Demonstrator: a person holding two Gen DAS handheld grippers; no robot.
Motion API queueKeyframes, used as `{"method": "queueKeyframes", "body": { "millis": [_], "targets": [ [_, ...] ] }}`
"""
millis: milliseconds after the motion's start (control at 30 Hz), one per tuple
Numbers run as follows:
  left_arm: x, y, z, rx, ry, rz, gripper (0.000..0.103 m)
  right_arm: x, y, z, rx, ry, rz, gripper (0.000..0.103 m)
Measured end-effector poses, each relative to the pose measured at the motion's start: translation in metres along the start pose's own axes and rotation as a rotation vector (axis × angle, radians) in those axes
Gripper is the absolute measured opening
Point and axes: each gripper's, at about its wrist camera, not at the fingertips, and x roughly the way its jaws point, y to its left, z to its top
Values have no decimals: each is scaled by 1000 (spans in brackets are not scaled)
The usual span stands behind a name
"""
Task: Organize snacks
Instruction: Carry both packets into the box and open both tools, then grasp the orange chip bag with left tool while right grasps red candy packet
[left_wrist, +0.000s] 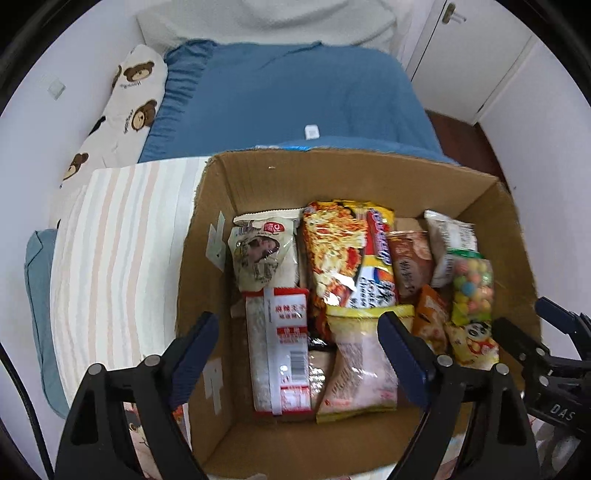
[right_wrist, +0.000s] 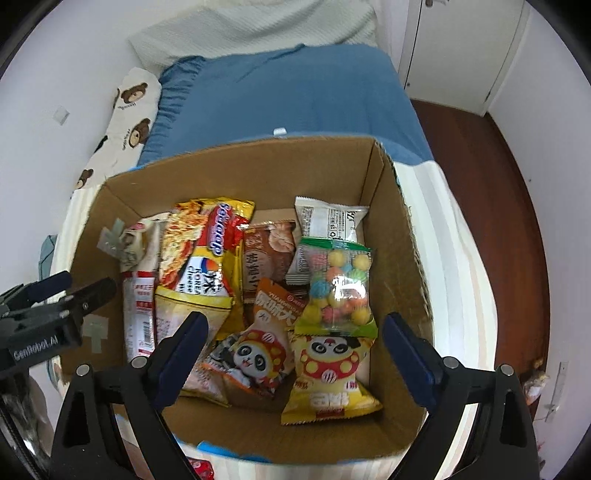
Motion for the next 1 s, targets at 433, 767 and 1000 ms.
{"method": "queueKeyframes", "body": {
  "millis": [433,767,1000],
  "targets": [
    [-88,-4,-58,16,-260,29,88,-71,10,-53,-18,-167,-30,97],
    [-153,-14,-101,35,-410,1,88,-145,19,-98,-27,-328,-46,97],
    [-192,-19,-125,40,-480,-31,88,-188,22,-127,-6,-394,-11,97]
  ]
}}
